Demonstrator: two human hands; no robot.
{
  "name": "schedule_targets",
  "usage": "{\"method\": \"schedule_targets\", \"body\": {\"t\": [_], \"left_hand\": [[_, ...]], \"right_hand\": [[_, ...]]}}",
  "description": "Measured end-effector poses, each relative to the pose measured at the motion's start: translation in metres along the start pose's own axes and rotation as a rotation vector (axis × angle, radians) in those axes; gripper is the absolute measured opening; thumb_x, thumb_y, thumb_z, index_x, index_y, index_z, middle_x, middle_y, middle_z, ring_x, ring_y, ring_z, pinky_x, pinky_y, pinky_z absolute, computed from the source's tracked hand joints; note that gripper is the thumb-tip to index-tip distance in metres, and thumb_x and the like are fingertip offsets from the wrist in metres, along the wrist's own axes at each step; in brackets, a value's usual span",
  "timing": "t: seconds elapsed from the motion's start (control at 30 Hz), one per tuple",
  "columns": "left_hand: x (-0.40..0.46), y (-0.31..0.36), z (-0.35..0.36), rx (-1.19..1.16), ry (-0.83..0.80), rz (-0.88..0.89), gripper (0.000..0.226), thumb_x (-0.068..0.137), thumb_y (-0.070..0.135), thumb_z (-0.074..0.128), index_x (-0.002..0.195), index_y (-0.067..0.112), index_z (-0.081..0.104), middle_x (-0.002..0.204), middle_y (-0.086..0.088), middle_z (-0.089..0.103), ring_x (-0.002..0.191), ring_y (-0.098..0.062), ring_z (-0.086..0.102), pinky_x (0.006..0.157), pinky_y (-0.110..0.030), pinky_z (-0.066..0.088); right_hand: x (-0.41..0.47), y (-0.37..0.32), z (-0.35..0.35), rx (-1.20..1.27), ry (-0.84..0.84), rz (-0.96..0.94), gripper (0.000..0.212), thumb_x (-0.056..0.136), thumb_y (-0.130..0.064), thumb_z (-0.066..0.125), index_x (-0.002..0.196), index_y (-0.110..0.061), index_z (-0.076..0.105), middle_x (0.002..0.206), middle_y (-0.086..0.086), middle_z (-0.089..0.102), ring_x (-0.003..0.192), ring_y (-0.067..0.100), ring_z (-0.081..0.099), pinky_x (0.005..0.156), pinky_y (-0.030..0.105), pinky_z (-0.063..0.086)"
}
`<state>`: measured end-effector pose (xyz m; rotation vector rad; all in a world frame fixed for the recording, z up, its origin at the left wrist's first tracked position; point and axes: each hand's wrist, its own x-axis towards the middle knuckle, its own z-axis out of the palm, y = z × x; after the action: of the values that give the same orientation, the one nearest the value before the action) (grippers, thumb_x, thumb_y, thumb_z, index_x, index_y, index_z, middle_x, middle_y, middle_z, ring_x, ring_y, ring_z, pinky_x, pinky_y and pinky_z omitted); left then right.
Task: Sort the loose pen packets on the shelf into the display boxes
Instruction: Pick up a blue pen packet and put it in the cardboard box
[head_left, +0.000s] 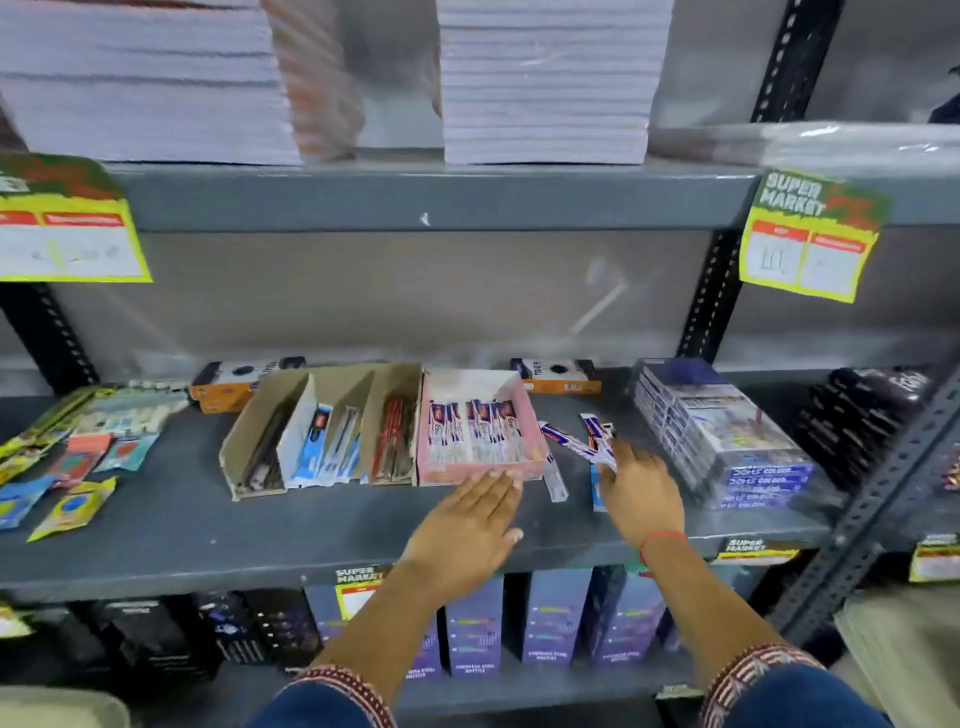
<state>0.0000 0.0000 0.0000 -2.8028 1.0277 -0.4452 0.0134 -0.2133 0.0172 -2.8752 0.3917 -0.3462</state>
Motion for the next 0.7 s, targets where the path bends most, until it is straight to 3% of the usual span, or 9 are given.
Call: {"method": "schedule_targets", "body": {"t": [0.13, 0.23, 0.43, 0.63, 0.7], "left_hand": [[0.012, 0.000, 0.036, -0.154, -0.142, 0.037, 0.055, 0.101, 0.037, 0.019, 0.145, 0.005, 0.008, 0.155, -0.013, 0.010, 0.142, -0.023, 0.008, 0.113, -0.029, -0.003], [0.019, -0.004, 0.052, -0.187, -0.190, 0.021, 0.059, 0.100, 0.043, 0.019, 0.145, 0.009, 0.006, 0.156, -0.011, 0.007, 0.142, -0.021, 0.007, 0.112, -0.028, -0.003], [0.024, -0.011, 0.067, -0.216, -0.201, 0.022, 0.065, 0.096, 0.052, 0.017, 0.146, 0.013, -0.001, 0.156, -0.006, -0.001, 0.142, -0.017, -0.002, 0.107, -0.024, -0.013], [0.023, -0.010, 0.067, -0.252, -0.177, 0.005, 0.066, 0.096, 0.054, 0.018, 0.146, 0.016, -0.002, 0.156, -0.002, -0.003, 0.142, -0.014, -0.004, 0.098, -0.023, -0.027], [0.022, -0.010, 0.067, -0.263, -0.184, 0.008, 0.066, 0.095, 0.054, 0.017, 0.146, 0.016, -0.003, 0.156, -0.002, -0.003, 0.141, -0.013, -0.006, 0.096, -0.021, -0.029]], "right_hand": [[0.025, 0.005, 0.013, -0.021, -0.084, 0.006, 0.033, 0.096, -0.021, 0.041, 0.119, -0.008, 0.059, 0.119, 0.016, 0.062, 0.115, 0.034, 0.050, 0.088, 0.038, 0.047], [0.039, 0.005, 0.020, -0.073, -0.101, 0.013, 0.030, 0.094, -0.017, 0.040, 0.111, -0.006, 0.062, 0.114, 0.016, 0.065, 0.112, 0.035, 0.052, 0.086, 0.039, 0.048], [0.052, 0.010, 0.027, 0.011, -0.215, 0.066, 0.029, 0.090, -0.013, 0.047, 0.116, -0.009, 0.059, 0.119, 0.017, 0.060, 0.114, 0.036, 0.050, 0.090, 0.041, 0.049], [0.050, 0.013, 0.022, 0.064, -0.096, 0.172, 0.033, 0.088, -0.014, 0.049, 0.120, -0.009, 0.058, 0.125, 0.016, 0.053, 0.118, 0.036, 0.046, 0.090, 0.040, 0.047], [0.051, 0.018, 0.020, 0.028, -0.156, 0.225, 0.035, 0.089, -0.019, 0.050, 0.121, -0.007, 0.055, 0.128, 0.016, 0.052, 0.123, 0.036, 0.042, 0.095, 0.042, 0.045]]}}
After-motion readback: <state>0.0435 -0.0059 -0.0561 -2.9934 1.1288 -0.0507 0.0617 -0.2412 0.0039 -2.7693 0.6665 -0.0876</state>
